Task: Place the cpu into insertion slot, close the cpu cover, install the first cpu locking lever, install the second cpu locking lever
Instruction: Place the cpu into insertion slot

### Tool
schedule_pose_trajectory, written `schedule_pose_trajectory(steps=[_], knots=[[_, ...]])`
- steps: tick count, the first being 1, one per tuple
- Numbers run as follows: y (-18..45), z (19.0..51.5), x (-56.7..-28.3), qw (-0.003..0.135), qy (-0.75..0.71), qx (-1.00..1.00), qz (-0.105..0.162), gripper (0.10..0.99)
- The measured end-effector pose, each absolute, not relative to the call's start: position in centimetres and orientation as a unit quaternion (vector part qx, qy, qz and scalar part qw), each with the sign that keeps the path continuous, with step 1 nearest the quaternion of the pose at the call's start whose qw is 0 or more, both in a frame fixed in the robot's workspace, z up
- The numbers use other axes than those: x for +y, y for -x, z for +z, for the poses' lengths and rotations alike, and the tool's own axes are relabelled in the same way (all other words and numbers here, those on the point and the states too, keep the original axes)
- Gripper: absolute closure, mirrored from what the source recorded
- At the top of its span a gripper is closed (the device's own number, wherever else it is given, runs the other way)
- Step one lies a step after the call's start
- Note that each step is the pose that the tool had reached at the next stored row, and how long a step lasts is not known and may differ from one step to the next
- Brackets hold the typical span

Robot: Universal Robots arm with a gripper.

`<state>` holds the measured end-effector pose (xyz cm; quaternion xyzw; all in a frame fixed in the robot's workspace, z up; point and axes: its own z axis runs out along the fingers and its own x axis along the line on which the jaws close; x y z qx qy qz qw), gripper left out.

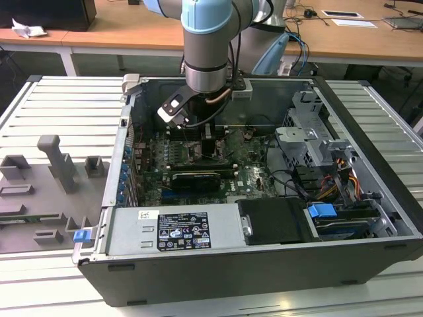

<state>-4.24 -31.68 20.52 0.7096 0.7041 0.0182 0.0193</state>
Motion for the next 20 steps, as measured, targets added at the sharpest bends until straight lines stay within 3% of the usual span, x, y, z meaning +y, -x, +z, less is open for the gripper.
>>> schedule_pose_trajectory(steps=[5, 6, 7, 9, 10, 11, 20], knots=[[4.2, 21.6, -31.7, 0.020, -0.710, 0.704, 0.018, 0.498], [4.2, 21.7, -31.7, 0.020, -0.710, 0.704, 0.018, 0.565], [4.2, 21.8, -31.7, 0.020, -0.710, 0.704, 0.018, 0.686], [4.2, 21.9, -31.7, 0.020, -0.710, 0.704, 0.018, 0.808], [4.2, 21.9, -31.7, 0.020, -0.710, 0.704, 0.018, 0.808], [4.2, 22.0, -31.7, 0.020, -0.710, 0.704, 0.018, 0.980], [4.2, 22.6, -31.7, 0.020, -0.710, 0.704, 0.018, 0.980]])
